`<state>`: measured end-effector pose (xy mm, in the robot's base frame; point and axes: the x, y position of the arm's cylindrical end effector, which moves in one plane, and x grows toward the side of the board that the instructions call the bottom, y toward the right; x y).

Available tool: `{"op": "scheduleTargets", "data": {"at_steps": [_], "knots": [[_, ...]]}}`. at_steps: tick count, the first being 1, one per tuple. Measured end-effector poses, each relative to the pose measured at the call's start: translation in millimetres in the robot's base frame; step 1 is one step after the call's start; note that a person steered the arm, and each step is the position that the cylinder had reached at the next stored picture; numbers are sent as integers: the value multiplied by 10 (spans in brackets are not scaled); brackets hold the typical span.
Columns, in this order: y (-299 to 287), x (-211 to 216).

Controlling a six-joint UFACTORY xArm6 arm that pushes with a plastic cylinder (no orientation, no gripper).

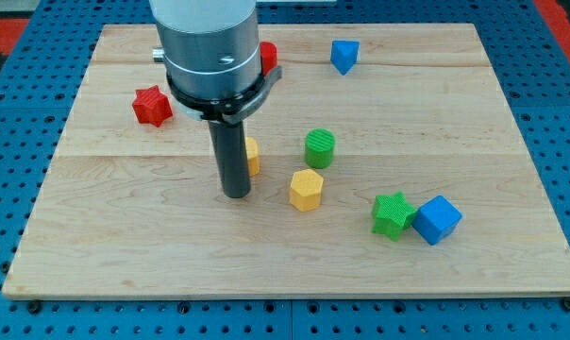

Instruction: Slide the yellow hexagon to the top left of the green star

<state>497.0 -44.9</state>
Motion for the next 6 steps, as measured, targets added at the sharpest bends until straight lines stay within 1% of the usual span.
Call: {"op": "scheduleTargets", "data": {"at_steps": [1,3,4,5,6], "knots": [[835,0],[1103,-15],[1186,178],[673,142],[252,-12]]}}
